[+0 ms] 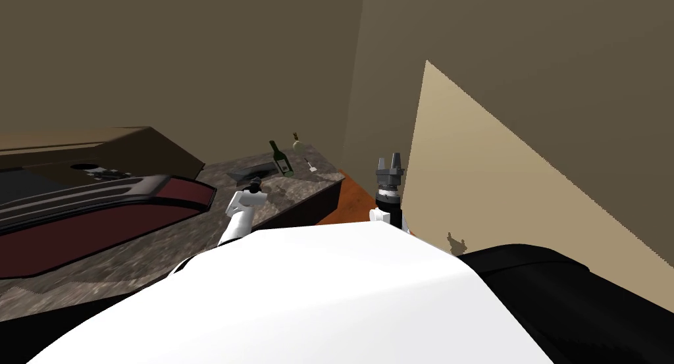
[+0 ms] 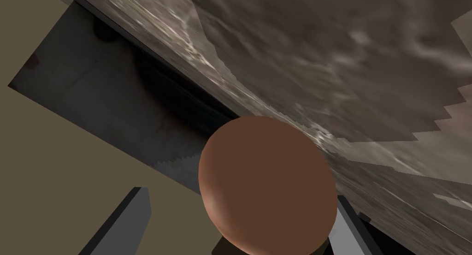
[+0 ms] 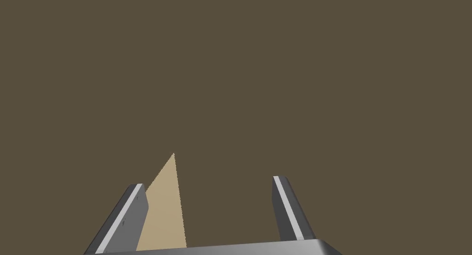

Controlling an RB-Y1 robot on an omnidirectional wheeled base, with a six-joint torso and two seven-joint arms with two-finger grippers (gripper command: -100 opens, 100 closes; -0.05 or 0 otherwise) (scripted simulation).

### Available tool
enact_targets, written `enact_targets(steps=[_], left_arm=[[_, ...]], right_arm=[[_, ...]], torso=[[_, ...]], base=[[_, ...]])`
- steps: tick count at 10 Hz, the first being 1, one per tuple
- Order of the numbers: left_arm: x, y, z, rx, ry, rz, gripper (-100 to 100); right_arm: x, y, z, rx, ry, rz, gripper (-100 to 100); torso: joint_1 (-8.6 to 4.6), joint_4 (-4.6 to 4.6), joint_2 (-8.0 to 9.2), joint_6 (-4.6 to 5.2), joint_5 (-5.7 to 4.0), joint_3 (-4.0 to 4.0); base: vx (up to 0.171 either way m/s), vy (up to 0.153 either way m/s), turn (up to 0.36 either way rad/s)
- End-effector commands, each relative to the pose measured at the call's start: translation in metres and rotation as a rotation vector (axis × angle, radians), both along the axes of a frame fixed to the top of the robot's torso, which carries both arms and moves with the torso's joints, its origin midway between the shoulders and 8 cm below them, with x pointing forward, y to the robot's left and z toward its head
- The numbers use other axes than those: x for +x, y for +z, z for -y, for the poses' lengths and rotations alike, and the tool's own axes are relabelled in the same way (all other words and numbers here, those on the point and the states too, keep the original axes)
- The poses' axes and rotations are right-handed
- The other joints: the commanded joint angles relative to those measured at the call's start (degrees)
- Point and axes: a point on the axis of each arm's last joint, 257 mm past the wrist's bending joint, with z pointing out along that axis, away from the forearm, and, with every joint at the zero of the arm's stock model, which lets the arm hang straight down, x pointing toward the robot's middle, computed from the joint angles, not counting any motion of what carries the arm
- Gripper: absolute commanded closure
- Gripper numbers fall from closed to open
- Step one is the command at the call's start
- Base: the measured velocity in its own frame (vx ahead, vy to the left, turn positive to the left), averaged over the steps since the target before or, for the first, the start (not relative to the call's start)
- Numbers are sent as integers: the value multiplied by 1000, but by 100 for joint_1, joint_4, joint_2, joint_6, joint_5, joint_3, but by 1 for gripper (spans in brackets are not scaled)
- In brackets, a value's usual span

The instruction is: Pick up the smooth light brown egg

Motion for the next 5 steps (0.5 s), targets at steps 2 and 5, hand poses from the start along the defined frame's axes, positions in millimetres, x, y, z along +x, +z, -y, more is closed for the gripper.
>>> enact_targets(steps=[2, 5], left_arm=[[0, 0, 0, 0, 0, 0, 100], [0, 1, -1, 2, 2, 0, 100]], right_arm=[[0, 0, 0, 0, 0, 0, 0], [0, 0, 0, 0, 0, 0, 0]], torso=[[-8, -1, -6, 1, -2, -3], [-15, -7, -19, 10, 2, -12]], base=[[-1, 3, 10], [0, 0, 0]])
